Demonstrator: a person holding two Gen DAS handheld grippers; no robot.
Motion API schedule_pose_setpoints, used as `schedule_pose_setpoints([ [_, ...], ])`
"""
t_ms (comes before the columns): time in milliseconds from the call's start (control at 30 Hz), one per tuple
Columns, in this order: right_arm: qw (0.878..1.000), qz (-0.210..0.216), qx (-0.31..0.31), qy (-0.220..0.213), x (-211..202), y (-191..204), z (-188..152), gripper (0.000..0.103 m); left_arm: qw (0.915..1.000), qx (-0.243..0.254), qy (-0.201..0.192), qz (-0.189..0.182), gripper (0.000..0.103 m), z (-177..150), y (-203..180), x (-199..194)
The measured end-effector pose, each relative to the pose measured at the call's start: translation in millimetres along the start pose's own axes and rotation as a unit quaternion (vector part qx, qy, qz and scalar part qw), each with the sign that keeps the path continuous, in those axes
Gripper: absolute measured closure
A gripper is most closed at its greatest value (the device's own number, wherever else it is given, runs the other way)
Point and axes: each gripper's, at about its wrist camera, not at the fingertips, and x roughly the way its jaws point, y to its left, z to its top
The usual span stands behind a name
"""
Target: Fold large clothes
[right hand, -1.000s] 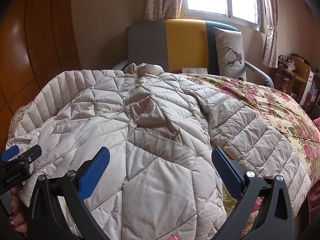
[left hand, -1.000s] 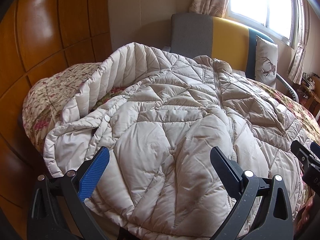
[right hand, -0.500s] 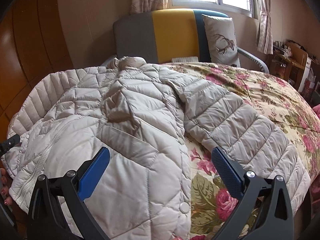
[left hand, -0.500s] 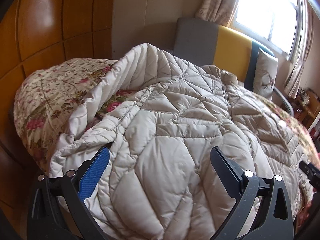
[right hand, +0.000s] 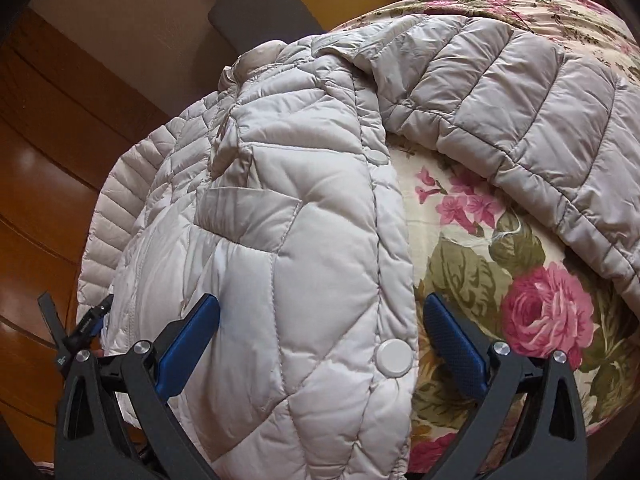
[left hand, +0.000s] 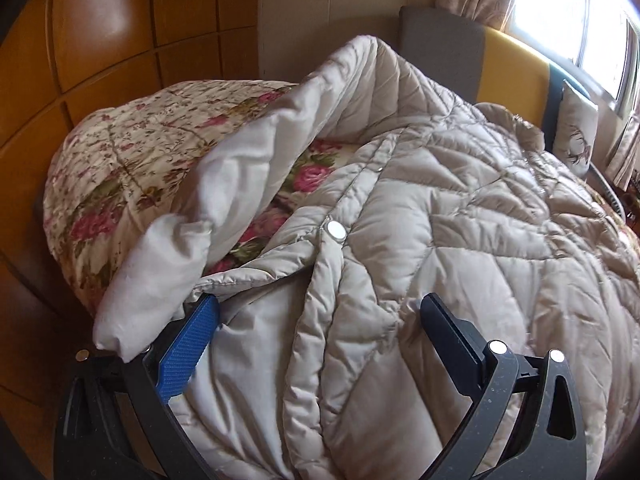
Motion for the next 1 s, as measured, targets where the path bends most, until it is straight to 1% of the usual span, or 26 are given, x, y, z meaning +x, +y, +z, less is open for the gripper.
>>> schedule_pose_setpoints([
  [33, 1.000, -0.001, -0.009, 0.002, 0, 2, 2, 0.005, 1.0000, 0.006, -0.004, 0.003, 0.003, -2, -1, 1],
  [67, 1.000, -0.005, -0.021, 0.003, -1, 3, 3, 0.018, 0.9998, 0.015, -0.008, 0.010, 0.003, -4, -3, 2],
  [133, 0.998, -0.006, -0.055, 0.000, 2, 11, 4, 0.037, 0.9997, 0.022, 0.004, 0.013, 0.003, -8, -8, 7],
  [167, 0.998, -0.009, -0.066, 0.003, 4, 13, 5, 0.047, 0.9998, 0.015, 0.012, 0.005, 0.005, -10, -9, 9],
  [200, 0.997, -0.008, -0.077, 0.002, 5, 14, 5, 0.052, 0.9997, 0.002, 0.021, -0.011, 0.017, -11, -8, 10],
  [233, 0.996, -0.010, -0.090, 0.003, 4, 15, 6, 0.063, 0.9993, -0.007, 0.026, -0.025, 0.030, -12, -7, 9],
  [267, 0.995, -0.016, -0.100, 0.000, 2, 15, 7, 0.072, 0.9990, -0.009, 0.030, -0.033, 0.036, -13, -7, 7],
  [333, 0.994, -0.028, -0.109, -0.010, -7, 10, 13, 0.078, 0.9988, 0.009, 0.035, -0.032, 0.063, -14, -14, 0],
  [367, 0.994, -0.032, -0.108, -0.013, -10, 6, 14, 0.079, 0.9987, 0.017, 0.038, -0.030, 0.067, -15, -17, -4],
  [400, 0.994, -0.035, -0.105, -0.013, -14, 1, 16, 0.079, 0.9982, 0.025, 0.043, -0.034, 0.075, -17, -20, -9],
  [433, 0.994, -0.040, -0.104, -0.012, -17, -3, 17, 0.079, 0.9975, 0.032, 0.048, -0.042, 0.080, -21, -23, -15],
  [467, 0.993, -0.045, -0.105, -0.012, -20, -6, 18, 0.080, 0.9970, 0.038, 0.049, -0.047, 0.082, -24, -24, -20],
  [533, 0.992, -0.055, -0.112, -0.001, -26, -10, 16, 0.080, 0.9960, 0.051, 0.053, -0.050, 0.086, -35, -25, -32],
  [633, 0.989, -0.079, -0.127, 0.013, -35, -17, 9, 0.080, 0.9946, 0.057, 0.064, -0.059, 0.087, -49, -21, -44],
  [700, 0.990, -0.083, -0.117, 0.015, -39, -26, 9, 0.080, 0.9929, 0.071, 0.070, -0.065, 0.087, -58, -23, -46],
  [733, 0.991, -0.077, -0.105, 0.017, -39, -31, 11, 0.079, 0.9923, 0.082, 0.065, -0.067, 0.086, -60, -25, -47],
  [767, 0.993, -0.067, -0.092, 0.019, -39, -35, 13, 0.070, 0.9922, 0.090, 0.058, -0.064, 0.086, -59, -26, -48],
  [800, 0.994, -0.063, -0.084, 0.019, -39, -38, 16, 0.062, 0.9921, 0.098, 0.052, -0.058, 0.080, -58, -29, -48],
  [833, 0.994, -0.067, -0.083, 0.015, -39, -37, 20, 0.046, 0.9917, 0.101, 0.051, -0.061, 0.070, -57, -30, -49],
  [867, 0.994, -0.069, -0.089, 0.006, -42, -31, 28, 0.041, 0.9915, 0.099, 0.047, -0.069, 0.064, -54, -30, -52],
  [900, 0.992, -0.069, -0.102, -0.016, -47, -25, 36, 0.041, 0.9915, 0.094, 0.038, -0.082, 0.046, -51, -28, -56],
  [933, 0.989, -0.076, -0.118, -0.047, -55, -14, 45, 0.031, 0.9920, 0.088, 0.024, -0.087, 0.032, -48, -27, -60],
  [967, 0.984, -0.088, -0.130, -0.079, -62, -4, 54, 0.014, 0.9926, 0.081, 0.012, -0.090, 0.029, -45, -25, -64],
  [1000, 0.980, -0.095, -0.136, -0.111, -67, 7, 63, 0.009, 0.9932, 0.074, 0.000, -0.091, 0.028, -41, -22, -68],
])
